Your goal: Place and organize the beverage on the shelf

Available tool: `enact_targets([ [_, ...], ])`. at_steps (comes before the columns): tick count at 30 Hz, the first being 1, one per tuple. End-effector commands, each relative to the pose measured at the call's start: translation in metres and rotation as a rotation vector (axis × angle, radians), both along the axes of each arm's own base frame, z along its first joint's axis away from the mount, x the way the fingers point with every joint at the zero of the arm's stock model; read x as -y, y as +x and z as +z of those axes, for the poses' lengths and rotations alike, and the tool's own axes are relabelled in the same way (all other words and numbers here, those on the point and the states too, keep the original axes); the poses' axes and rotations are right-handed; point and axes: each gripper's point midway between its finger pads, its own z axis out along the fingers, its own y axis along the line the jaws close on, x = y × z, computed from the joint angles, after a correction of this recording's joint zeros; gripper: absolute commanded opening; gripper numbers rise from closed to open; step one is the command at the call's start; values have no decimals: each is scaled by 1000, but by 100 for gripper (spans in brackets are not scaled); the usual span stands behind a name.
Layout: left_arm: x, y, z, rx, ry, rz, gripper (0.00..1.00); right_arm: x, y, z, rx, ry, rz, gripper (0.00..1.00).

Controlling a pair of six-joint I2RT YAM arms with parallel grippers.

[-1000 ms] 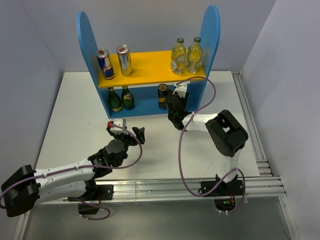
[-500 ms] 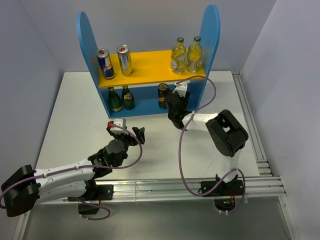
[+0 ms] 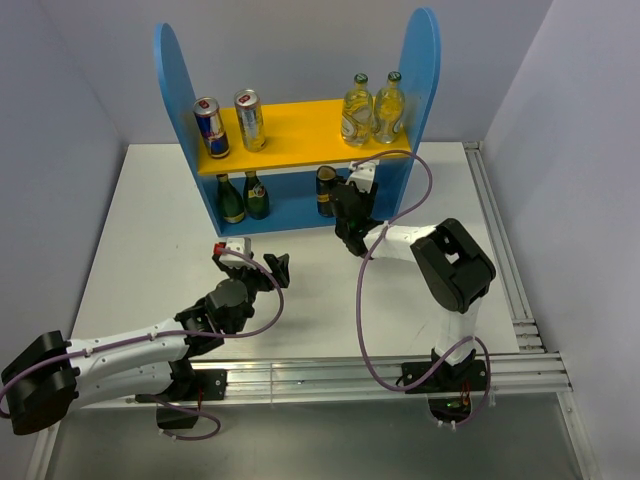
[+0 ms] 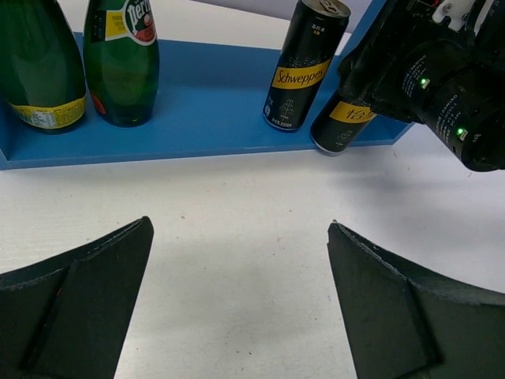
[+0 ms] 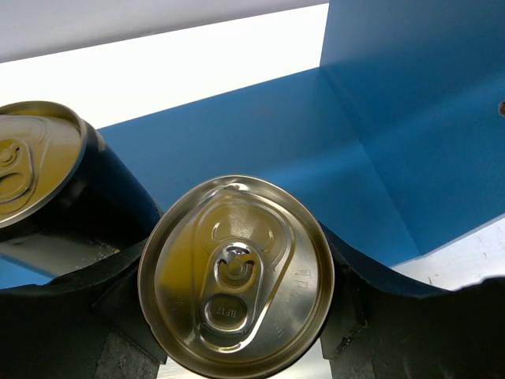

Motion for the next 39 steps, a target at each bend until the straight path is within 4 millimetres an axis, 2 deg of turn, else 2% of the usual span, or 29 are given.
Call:
enact_targets([
  [1, 4, 0, 6, 16, -35, -8, 99, 8, 18, 52, 154, 86, -69, 0],
  [5, 5, 1, 5, 17, -34, -8, 99, 13, 18, 63, 193, 95, -96, 0],
  [11, 6, 2, 3, 17, -27, -5, 99, 10, 28, 79, 249, 92, -103, 0],
  [22, 5, 2, 2, 14, -23, -1, 99, 2, 44, 79, 279, 98, -112, 0],
  [23, 5, 2, 4, 16, -27, -1, 99, 0, 46, 79, 276, 101, -111, 5],
  [25, 5, 1, 3, 14, -24, -2, 99, -2, 47, 79, 269, 98, -107, 29],
  [26, 5, 1, 3, 15, -26, -4, 99, -1, 47, 77, 268, 94, -106, 63],
  [29, 5, 1, 3, 14, -24, -4, 99, -1, 46, 75, 264, 91, -106, 89],
  [32, 5, 1, 3, 15, -28, -7, 99, 1, 44, 73, 257, 85, -109, 93],
  [39, 5, 1, 4, 16, -30, -7, 99, 8, 34, 75, 253, 97, -117, 93],
])
